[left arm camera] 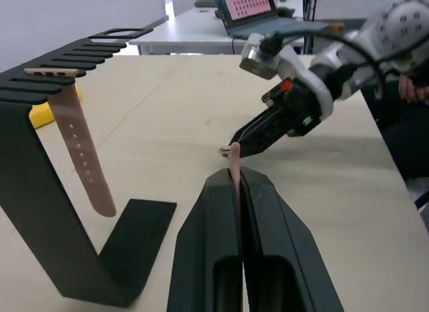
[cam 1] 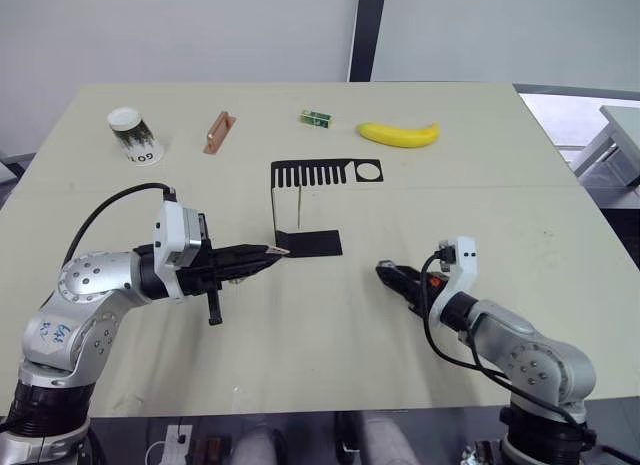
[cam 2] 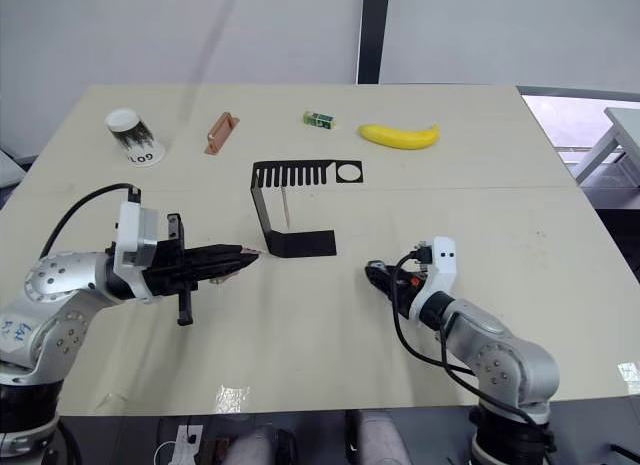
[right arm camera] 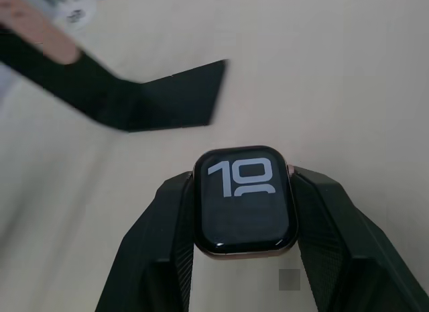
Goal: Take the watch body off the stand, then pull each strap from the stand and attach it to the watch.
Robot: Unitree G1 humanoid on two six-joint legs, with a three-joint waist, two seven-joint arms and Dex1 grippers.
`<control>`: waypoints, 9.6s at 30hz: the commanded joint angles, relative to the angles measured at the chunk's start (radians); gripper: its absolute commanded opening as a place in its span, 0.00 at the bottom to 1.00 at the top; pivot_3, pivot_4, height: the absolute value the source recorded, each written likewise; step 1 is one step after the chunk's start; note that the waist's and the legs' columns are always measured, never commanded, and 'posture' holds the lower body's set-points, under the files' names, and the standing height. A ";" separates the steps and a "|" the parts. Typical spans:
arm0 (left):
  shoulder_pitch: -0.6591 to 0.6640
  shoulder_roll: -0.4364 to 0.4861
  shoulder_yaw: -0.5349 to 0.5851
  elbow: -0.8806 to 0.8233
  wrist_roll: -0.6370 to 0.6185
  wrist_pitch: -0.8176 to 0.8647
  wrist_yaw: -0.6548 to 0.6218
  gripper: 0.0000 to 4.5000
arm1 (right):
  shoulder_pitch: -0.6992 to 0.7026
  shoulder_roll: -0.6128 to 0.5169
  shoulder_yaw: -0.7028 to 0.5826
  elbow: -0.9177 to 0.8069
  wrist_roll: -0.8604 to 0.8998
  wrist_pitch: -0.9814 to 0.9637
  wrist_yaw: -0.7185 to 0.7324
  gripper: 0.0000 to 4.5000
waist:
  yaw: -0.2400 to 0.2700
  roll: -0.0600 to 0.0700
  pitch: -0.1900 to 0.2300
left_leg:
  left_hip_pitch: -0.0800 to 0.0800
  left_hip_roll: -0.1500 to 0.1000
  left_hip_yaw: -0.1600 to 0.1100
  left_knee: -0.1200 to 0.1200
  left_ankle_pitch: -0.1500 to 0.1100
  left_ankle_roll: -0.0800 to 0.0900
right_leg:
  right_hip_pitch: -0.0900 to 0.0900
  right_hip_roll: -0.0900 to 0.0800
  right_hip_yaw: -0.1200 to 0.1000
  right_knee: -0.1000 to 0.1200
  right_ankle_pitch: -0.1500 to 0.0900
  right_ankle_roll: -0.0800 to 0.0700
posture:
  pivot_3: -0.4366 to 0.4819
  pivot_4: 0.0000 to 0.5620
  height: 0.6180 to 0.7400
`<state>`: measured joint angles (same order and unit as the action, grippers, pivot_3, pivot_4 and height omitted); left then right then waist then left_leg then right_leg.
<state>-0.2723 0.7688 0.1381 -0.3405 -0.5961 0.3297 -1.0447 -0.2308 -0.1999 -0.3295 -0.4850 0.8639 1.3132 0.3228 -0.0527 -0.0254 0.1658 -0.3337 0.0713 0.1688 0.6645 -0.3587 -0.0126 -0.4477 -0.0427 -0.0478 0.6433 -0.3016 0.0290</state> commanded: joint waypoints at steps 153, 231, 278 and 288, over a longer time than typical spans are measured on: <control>-0.208 -0.097 -0.325 0.058 0.371 -0.214 -0.107 0.00 | -0.082 -0.358 0.454 0.193 1.084 -0.302 -0.444 0.35 | 0.023 0.000 0.000 | -0.002 0.001 0.001 0.001 0.000 0.001 | 0.000 -0.001 -0.001 -0.001 0.001 0.001 | 0.48 0.27 1.00; -0.242 -0.167 -0.413 0.053 0.502 -0.159 -0.088 0.00 | -0.083 -0.362 0.481 0.172 1.108 -0.298 -0.437 0.35 | 0.024 0.000 0.000 | -0.002 0.001 0.000 0.002 0.000 0.002 | 0.000 -0.001 -0.001 0.000 0.001 0.001 | 0.48 0.27 1.00; 0.243 0.170 0.201 0.011 -0.030 -0.086 -0.309 1.00 | -0.178 -0.373 0.826 0.328 -0.632 -1.040 0.717 0.35 | 0.024 -0.003 0.001 | -0.002 0.002 0.003 0.011 -0.004 0.003 | -0.001 -0.001 -0.002 0.004 -0.002 0.000 | 0.48 0.27 1.00; 0.242 0.175 0.208 0.046 -0.023 -0.105 -0.312 1.00 | -0.191 -0.390 0.788 0.385 -0.634 -1.060 0.813 0.67 | 0.023 -0.003 0.001 | -0.001 0.003 0.003 0.015 -0.005 0.002 | -0.001 0.000 -0.002 0.007 -0.002 0.000 | 0.48 0.27 1.00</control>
<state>-0.0275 0.9242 0.3166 -0.2960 -0.6177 0.2316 -1.3544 -0.4204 -0.5789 0.4741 -0.1008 0.2279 0.2531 1.1117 -0.0300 -0.0282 0.1671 -0.3348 0.0745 0.1717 0.6791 -0.3638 -0.0105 -0.4484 -0.0428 -0.0499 0.6505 -0.3036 0.0287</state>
